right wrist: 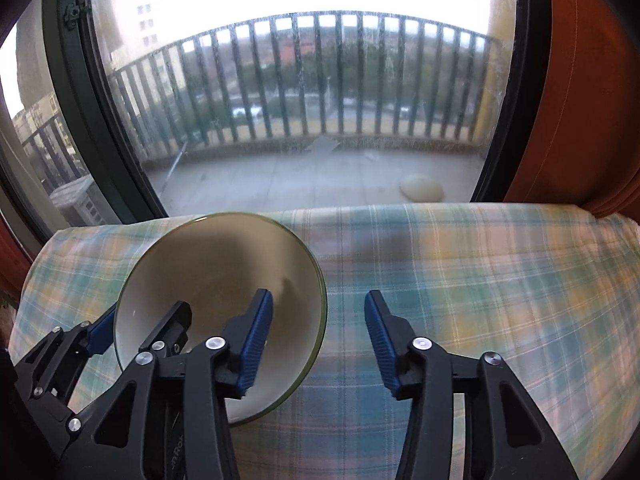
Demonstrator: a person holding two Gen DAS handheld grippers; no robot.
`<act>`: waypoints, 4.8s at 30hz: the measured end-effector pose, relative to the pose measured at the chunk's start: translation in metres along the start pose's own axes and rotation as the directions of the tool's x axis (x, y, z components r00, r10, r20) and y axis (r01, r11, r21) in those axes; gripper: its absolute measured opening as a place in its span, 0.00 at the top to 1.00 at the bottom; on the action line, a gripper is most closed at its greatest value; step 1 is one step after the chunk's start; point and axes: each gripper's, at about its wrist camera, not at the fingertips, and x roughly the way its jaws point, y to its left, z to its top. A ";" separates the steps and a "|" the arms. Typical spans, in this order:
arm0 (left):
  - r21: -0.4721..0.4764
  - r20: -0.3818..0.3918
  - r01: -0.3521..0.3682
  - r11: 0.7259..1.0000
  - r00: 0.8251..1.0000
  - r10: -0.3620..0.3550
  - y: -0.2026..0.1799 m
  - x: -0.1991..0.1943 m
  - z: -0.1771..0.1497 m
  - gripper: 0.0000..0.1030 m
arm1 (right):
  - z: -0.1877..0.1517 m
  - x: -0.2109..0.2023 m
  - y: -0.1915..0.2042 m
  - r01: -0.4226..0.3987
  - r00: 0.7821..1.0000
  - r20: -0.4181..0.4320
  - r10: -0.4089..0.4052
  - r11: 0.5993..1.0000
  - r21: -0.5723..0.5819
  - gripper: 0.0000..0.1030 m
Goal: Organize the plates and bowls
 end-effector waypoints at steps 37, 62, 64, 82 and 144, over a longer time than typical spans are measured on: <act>0.002 -0.004 -0.003 1.000 1.000 0.003 0.000 -0.041 -0.011 0.74 | -0.012 -0.046 0.010 -0.006 1.000 -0.006 0.006 0.994 -0.108 0.82; 0.021 0.088 -0.001 1.000 0.996 -0.001 0.008 -0.126 -0.036 0.73 | -0.038 -0.140 0.001 -0.050 0.996 0.073 0.059 0.993 -0.110 0.82; 0.021 0.092 0.003 1.000 0.996 -0.005 0.007 -0.131 -0.040 0.73 | -0.042 -0.144 -0.002 -0.055 0.995 0.076 0.063 0.993 -0.108 0.82; 0.038 0.102 0.013 0.999 0.995 -0.016 -0.003 -0.183 -0.103 0.73 | -0.110 -0.197 -0.015 -0.056 0.994 0.086 0.066 0.992 -0.110 0.82; 0.111 0.079 0.112 0.988 0.989 -0.121 -0.026 -0.232 -0.216 0.49 | -0.245 -0.262 -0.043 0.031 0.994 0.107 -0.022 0.996 -0.089 0.49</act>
